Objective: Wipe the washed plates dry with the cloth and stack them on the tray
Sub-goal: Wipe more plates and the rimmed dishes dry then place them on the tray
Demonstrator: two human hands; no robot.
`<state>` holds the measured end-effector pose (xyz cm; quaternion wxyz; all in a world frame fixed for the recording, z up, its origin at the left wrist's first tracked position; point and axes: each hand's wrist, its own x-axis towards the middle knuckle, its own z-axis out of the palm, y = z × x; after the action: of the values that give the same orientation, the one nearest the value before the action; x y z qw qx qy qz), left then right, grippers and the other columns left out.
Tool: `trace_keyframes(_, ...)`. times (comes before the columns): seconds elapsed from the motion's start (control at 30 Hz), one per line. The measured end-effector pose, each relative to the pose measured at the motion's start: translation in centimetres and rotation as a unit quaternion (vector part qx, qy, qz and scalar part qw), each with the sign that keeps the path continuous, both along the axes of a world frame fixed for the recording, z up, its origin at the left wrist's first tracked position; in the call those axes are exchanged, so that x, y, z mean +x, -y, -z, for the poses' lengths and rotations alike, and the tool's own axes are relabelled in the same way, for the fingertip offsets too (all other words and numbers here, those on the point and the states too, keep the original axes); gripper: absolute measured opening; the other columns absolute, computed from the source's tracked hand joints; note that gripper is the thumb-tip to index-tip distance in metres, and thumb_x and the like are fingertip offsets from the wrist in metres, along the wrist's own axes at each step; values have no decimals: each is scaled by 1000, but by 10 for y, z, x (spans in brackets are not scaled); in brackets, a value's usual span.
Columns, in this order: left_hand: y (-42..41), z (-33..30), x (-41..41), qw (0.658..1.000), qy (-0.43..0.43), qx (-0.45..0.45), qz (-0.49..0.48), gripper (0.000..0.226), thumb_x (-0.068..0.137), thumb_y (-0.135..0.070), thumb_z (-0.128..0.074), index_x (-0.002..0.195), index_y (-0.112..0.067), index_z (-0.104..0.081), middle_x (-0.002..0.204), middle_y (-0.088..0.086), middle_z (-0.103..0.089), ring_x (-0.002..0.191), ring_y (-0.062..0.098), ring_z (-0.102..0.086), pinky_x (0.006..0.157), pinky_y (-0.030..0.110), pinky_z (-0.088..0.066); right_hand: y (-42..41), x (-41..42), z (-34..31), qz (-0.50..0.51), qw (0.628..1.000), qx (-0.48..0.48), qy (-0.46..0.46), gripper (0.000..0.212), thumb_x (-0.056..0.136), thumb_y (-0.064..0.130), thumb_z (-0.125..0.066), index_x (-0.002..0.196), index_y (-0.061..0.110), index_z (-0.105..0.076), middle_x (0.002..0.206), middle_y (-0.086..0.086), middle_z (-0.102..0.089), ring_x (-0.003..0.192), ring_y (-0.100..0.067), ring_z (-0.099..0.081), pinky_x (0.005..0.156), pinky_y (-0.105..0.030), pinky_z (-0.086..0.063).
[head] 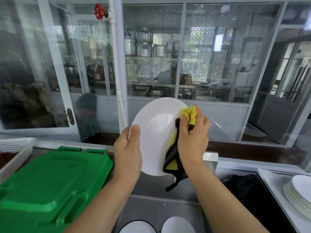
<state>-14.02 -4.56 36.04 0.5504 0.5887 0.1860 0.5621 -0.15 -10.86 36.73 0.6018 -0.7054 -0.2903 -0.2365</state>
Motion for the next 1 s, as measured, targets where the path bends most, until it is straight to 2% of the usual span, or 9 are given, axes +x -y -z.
trace_keyframes(0.13, -12, 0, -6, 991, -90, -7, 97, 19, 91, -38, -55, 84, -45, -71, 91, -12, -73, 87, 7, -68, 72, 25, -52, 10, 13, -3, -26, 998, -23, 53, 46, 92, 44, -50, 136, 35, -41, 112, 10, -40, 81, -9, -49, 68, -28, -37)
trace_keyframes(0.23, -32, -21, -11, 971, -184, 2, 155, 20, 73, -45, -59, 82, -35, -73, 90, -4, -74, 91, 20, -69, 80, 37, -50, 17, 17, -11, -30, 981, -86, 174, 47, 90, 36, -60, 135, 27, -47, 117, -5, -49, 88, -23, -56, 67, -30, -42)
trace_keyframes(0.33, -40, -37, -5, 947, -278, 83, 140, 27, 89, -50, -53, 83, -32, -72, 86, -6, -74, 84, 17, -70, 77, 36, -52, 16, 14, -17, -14, 945, -136, 298, 46, 88, 41, -55, 129, 24, -48, 111, -15, -55, 81, -32, -60, 56, -27, -39)
trace_keyframes(0.47, -35, -35, 1, 937, -293, 155, 108, 51, 93, -53, -46, 81, -8, -65, 67, 1, -63, 60, 14, -58, 61, 30, -42, 12, 7, -22, -18, 913, -135, 384, 43, 88, 36, -54, 125, 14, -57, 107, -20, -59, 80, -36, -58, 59, -34, -46)
trace_keyframes(0.6, -25, -28, 5, 941, -277, 166, 104, 49, 97, -45, -44, 90, -1, -64, 80, 28, -60, 71, 20, -53, 69, 34, -36, 4, 1, -23, -9, 883, -158, 442, 41, 87, 36, -58, 124, 19, -58, 108, -18, -62, 80, -35, -58, 68, -40, -44)
trace_keyframes(0.7, -18, -25, 3, 957, -239, 145, 78, 50, 97, -40, -45, 89, 7, -61, 81, 32, -59, 70, 22, -52, 68, 34, -36, 5, 7, -24, -9, 906, -136, 400, 42, 87, 37, -55, 126, 22, -49, 108, -18, -61, 81, -35, -58, 65, -39, -46)
trace_keyframes(0.83, -10, -22, -1, 988, -128, 81, 36, 60, 92, -48, -51, 79, 11, -53, 70, 21, -56, 65, 19, -50, 63, 33, -37, 9, 18, -10, 5, 990, -52, 130, 44, 93, 37, -51, 135, 25, -48, 117, -6, -51, 83, -26, -56, 64, -31, -39)
trace_keyframes(0.9, -4, -16, -2, 993, -91, 72, 33, 61, 87, -58, -51, 74, 1, -53, 67, 11, -55, 63, 19, -51, 61, 32, -38, 8, 18, 0, 21, 998, -21, 55, 43, 94, 44, -45, 135, 33, -41, 114, 6, -45, 77, -16, -49, 65, -29, -34)
trace_keyframes(1.0, -4, -10, 0, 989, -117, 29, 79, 35, 91, -54, -49, 79, -28, -69, 80, -2, -71, 78, 16, -66, 72, 33, -50, 13, 21, 3, 15, 998, -6, 55, 41, 94, 43, -48, 133, 33, -42, 108, 13, -40, 77, -12, -46, 66, -28, -34)
